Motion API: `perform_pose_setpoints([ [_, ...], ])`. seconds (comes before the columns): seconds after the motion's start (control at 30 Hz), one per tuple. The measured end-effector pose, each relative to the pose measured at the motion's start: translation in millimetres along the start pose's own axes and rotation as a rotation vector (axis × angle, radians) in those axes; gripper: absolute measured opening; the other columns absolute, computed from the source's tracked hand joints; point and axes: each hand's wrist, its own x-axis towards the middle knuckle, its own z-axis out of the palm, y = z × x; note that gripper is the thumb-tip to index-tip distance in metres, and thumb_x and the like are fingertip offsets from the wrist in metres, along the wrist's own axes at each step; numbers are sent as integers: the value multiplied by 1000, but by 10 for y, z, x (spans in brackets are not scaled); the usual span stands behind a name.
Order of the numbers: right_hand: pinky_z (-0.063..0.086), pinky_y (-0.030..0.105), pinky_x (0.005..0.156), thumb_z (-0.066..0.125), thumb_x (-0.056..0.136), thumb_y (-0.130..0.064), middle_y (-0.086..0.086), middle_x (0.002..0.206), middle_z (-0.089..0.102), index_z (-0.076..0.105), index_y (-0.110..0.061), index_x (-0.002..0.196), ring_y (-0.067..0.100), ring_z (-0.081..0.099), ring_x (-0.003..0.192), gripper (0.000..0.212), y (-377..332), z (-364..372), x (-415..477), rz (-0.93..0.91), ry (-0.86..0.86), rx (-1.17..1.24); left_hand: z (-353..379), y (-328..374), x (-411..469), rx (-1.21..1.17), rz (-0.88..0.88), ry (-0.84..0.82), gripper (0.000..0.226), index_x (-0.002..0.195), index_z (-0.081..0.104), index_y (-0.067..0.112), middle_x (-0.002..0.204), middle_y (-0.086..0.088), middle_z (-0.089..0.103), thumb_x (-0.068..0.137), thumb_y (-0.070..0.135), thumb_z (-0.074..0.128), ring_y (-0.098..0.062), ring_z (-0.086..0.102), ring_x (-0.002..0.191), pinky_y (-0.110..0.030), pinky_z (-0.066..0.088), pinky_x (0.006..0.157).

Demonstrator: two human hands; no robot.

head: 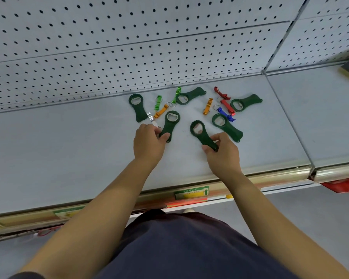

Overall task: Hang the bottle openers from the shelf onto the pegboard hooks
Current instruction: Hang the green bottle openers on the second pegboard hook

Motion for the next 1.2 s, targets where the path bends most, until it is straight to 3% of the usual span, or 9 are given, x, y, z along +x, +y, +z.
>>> perform_pose_setpoints([
  [0.1, 38, 12, 60, 68, 95, -21, -10, 83, 59, 56, -19, 107, 2, 55, 72, 17, 1, -39, -20, -18, 2, 48, -18, 12, -18, -11, -24, -30, 34, 111, 67, 10, 108, -6, 59, 90, 35, 72, -22, 61, 95, -29, 44, 76],
  [0.2, 38, 14, 59, 68, 94, -19, -8, 79, 61, 59, -16, 101, 5, 55, 69, 12, 0, -68, -60, -24, 13, 104, -43, 13, -57, -86, -32, -56, 29, 110, 66, 10, 109, -4, 66, 90, 31, 73, -18, 63, 90, -27, 47, 76],
  [0.33, 41, 18, 60, 68, 93, -18, -6, 76, 59, 61, -11, 103, 7, 52, 66, 13, -61, -54, -154, -29, 38, 153, -198, -17, -175, -169, -38, -57, 19, 106, 66, 13, 99, 4, 67, 92, 24, 72, -12, 60, 83, -15, 41, 66],
  [0.5, 42, 19, 63, 68, 93, -18, -7, 80, 60, 60, -12, 106, 6, 54, 70, 17, -278, 92, -384, -44, 80, 166, -658, -199, -376, -469, -98, -128, 13, 107, 72, 17, 93, 0, 73, 96, 16, 66, -19, 68, 87, -34, 58, 85],
  [0.7, 44, 19, 67, 60, 98, -18, -1, 94, 66, 54, -14, 111, 15, 61, 84, 15, -834, 544, -863, -33, 46, 288, -1432, -647, -587, -895, -270, -283, 15, 109, 71, 11, 90, -3, 76, 96, 14, 65, -12, 65, 79, -26, 55, 80],
  [0.87, 46, 8, 64, 46, 104, -14, -2, 93, 65, 44, -12, 118, 11, 60, 78, 14, -1418, 1024, -1331, -108, -29, 434, -2127, -1142, -667, -992, -126, -437, 14, 108, 65, 3, 103, -15, 77, 94, 7, 63, -15, 64, 81, -32, 47, 80],
  [1.07, 49, 29, 75, 46, 105, -30, -6, 80, 64, 51, -15, 111, 11, 58, 71, 16, -2123, 1705, -1981, -188, 12, 460, -2923, -1878, -696, -934, 86, -327, 33, 124, 62, 21, 99, -9, 78, 93, 9, 65, -23, 66, 94, -36, 44, 85],
  [1.2, 52, 38, 77, 45, 105, -35, -8, 75, 64, 55, -18, 104, 10, 57, 69, 19, -2520, 2162, -2423, -281, -24, 448, -3395, -2386, -723, -991, 89, -288, 36, 125, 61, 24, 99, -8, 78, 93, 9, 65, -22, 68, 100, -35, 45, 83],
])
